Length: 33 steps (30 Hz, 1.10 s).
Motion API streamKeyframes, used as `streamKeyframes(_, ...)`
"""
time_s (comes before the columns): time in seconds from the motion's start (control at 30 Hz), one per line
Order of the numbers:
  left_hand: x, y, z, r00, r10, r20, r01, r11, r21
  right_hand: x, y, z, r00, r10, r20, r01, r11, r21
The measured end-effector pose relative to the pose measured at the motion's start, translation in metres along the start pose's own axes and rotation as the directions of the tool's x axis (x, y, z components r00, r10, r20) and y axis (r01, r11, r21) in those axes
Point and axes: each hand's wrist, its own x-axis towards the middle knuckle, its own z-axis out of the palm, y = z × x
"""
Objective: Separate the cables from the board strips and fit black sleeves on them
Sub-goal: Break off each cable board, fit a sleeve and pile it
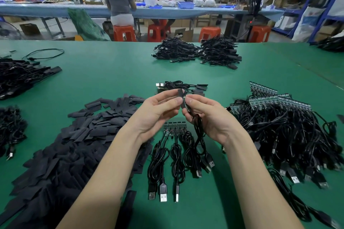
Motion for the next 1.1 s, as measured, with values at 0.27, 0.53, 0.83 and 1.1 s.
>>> streamKeyframes(0.27,0.001,0.0,-0.01,0.996,0.08,-0.028,-0.084,0.979,-0.187,-0.002,-0.002,-0.006,0.999,0.045,-0.003,-0.045,0.996,-0.076)
streamKeyframes(0.53,0.001,-0.006,-0.009,0.997,0.041,-0.072,-0.063,0.94,-0.334,-0.002,0.0,-0.008,0.995,0.064,0.072,-0.055,0.99,-0.129)
streamKeyframes(0.83,0.003,-0.008,-0.007,0.996,0.005,-0.092,-0.039,0.926,-0.376,-0.002,-0.001,-0.008,0.991,0.1,0.093,-0.087,0.987,-0.133)
streamKeyframes(1.1,0.003,-0.011,-0.008,0.998,0.004,-0.067,-0.027,0.934,-0.357,0.0,0.001,-0.008,0.992,0.093,0.09,-0.081,0.988,-0.131)
